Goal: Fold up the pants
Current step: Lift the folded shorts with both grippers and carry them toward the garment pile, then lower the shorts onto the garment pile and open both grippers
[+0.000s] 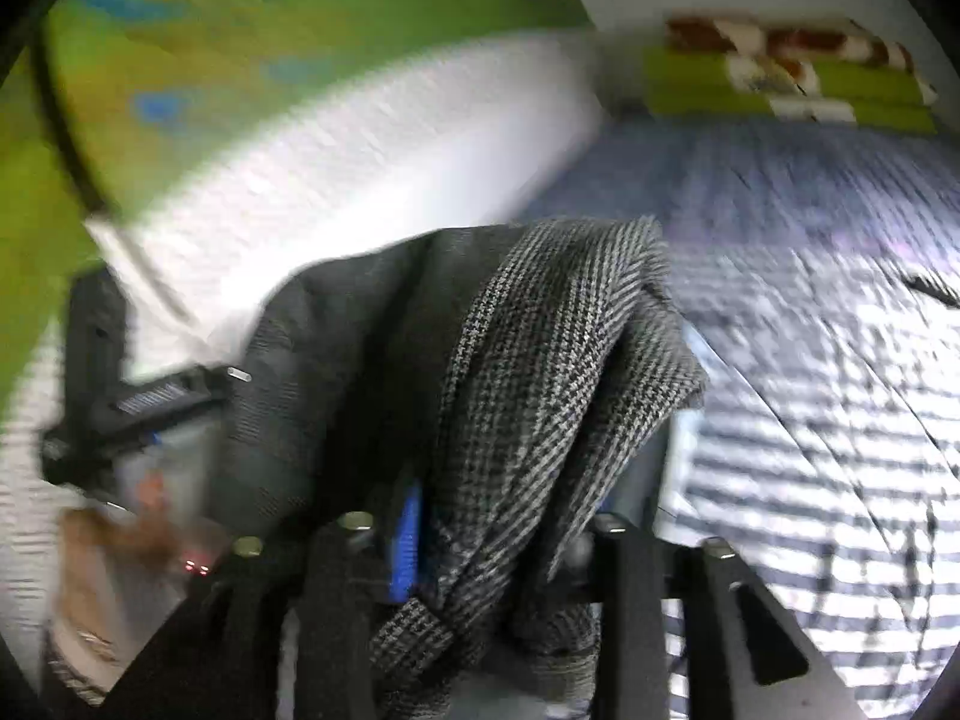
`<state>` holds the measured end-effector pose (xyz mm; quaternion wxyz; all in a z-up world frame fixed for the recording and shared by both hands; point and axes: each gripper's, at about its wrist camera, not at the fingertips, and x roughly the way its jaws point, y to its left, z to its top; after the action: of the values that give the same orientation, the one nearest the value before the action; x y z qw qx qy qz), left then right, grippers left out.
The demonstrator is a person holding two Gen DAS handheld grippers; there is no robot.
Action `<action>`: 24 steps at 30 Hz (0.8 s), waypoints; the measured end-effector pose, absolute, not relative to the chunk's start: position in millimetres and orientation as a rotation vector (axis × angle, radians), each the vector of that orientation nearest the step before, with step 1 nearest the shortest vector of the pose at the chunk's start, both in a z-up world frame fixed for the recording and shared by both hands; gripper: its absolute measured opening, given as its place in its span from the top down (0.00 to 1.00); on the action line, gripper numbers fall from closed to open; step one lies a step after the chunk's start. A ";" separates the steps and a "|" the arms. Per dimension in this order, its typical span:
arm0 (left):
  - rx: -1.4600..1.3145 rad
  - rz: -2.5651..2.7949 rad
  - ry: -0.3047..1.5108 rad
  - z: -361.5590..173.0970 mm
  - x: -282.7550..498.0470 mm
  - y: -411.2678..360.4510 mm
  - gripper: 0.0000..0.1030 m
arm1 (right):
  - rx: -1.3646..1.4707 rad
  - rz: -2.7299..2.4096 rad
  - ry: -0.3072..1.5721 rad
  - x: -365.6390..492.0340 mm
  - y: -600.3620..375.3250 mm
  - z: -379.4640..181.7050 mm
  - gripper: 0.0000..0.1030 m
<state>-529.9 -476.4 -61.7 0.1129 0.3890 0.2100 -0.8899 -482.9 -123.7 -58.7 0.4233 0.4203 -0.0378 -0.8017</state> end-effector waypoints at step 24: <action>1.177 -2.620 0.409 -47.1 -365.7 -370.5 0.56 | 1.008 -2.110 0.197 -365.8 -41.1 -30.2 0.51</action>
<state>-365.7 -370.5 -47.1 0.1197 0.4029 0.1398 -0.8965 -365.8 -41.1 -30.2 0.3871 0.3961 0.0775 -0.8290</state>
